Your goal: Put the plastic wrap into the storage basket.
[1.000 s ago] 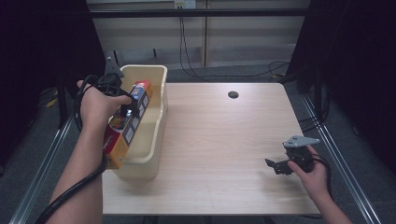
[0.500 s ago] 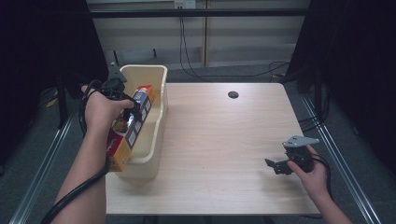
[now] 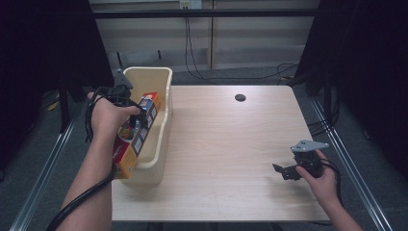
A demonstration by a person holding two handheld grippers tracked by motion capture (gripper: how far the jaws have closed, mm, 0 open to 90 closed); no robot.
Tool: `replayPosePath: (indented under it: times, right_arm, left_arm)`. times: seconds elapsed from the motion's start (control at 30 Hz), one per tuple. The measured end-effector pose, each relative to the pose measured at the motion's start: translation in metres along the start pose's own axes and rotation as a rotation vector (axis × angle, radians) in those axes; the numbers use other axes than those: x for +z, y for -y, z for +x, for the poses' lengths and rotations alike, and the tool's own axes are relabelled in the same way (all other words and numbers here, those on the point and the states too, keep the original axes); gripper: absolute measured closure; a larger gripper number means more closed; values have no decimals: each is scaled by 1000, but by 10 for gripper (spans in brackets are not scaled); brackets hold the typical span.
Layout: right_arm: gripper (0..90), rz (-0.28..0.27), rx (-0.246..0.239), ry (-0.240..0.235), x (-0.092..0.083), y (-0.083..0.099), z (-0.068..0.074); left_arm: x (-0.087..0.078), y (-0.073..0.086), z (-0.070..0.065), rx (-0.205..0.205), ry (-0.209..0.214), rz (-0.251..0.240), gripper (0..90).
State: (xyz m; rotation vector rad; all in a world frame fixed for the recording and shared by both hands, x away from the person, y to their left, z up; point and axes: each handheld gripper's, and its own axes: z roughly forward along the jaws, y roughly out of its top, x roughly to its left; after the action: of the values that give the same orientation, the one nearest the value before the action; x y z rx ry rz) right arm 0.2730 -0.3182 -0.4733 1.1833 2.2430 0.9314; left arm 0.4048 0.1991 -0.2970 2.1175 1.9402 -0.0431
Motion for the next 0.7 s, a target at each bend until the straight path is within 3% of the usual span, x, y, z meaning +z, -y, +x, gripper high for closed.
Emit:
replayPosePath:
  times: [0.7]
  right_arm:
    - [25,1,-1,-4,1,1,-1]
  left_arm:
    - [19,1,2,-25,13,37,402]
